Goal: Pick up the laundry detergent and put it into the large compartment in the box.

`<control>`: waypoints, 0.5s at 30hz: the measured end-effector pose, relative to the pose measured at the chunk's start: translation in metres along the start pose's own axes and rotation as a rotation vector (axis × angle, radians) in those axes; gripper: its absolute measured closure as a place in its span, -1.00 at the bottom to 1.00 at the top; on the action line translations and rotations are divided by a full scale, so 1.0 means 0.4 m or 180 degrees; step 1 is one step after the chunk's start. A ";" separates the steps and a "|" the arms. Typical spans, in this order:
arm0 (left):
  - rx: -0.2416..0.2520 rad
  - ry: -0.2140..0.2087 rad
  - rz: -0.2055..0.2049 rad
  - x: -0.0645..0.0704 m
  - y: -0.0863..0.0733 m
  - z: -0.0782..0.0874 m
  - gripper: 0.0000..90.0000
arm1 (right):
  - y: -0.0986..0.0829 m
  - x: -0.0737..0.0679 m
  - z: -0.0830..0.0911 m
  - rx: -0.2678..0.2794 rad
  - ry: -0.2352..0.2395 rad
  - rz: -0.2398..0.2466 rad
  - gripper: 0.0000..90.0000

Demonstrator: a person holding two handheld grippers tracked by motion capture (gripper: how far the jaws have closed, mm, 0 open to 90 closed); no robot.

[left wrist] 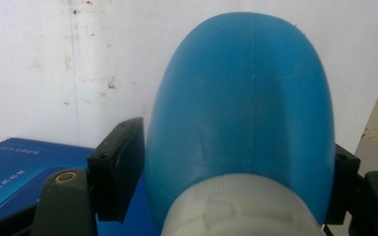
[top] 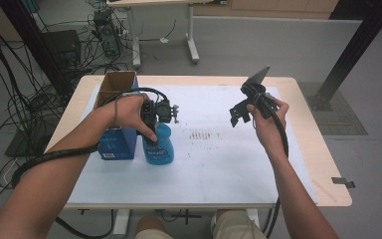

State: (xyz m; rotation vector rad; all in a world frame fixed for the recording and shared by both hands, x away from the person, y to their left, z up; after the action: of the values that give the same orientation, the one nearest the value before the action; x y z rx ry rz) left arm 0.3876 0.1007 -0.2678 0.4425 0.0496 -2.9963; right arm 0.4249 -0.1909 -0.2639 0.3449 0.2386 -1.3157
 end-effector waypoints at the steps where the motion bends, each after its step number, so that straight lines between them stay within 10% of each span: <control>1: 0.0001 -0.0007 0.0004 0.000 0.001 0.000 -0.36 | 0.000 0.000 0.000 -0.0002 0.0001 -0.0004 -0.89; 15: -0.0019 -0.0099 0.0003 -0.004 0.005 0.000 -0.17 | -0.002 0.001 0.001 0.0004 -0.0009 0.0000 -0.89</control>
State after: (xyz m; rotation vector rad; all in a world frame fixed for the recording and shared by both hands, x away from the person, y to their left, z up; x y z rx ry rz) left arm 0.3894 0.0990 -0.2672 0.3953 0.0557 -3.0005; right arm 0.4242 -0.1913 -0.2638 0.3439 0.2354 -1.3165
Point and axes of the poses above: each handheld gripper's, and its own axes: z roughly backward along the jaws, y roughly out of its top, x roughly to its right, the point moved 10 cm from there along -z, roughly forward along the jaws, and after that the axes turned 15 degrees about y, right-handed, at the moved point
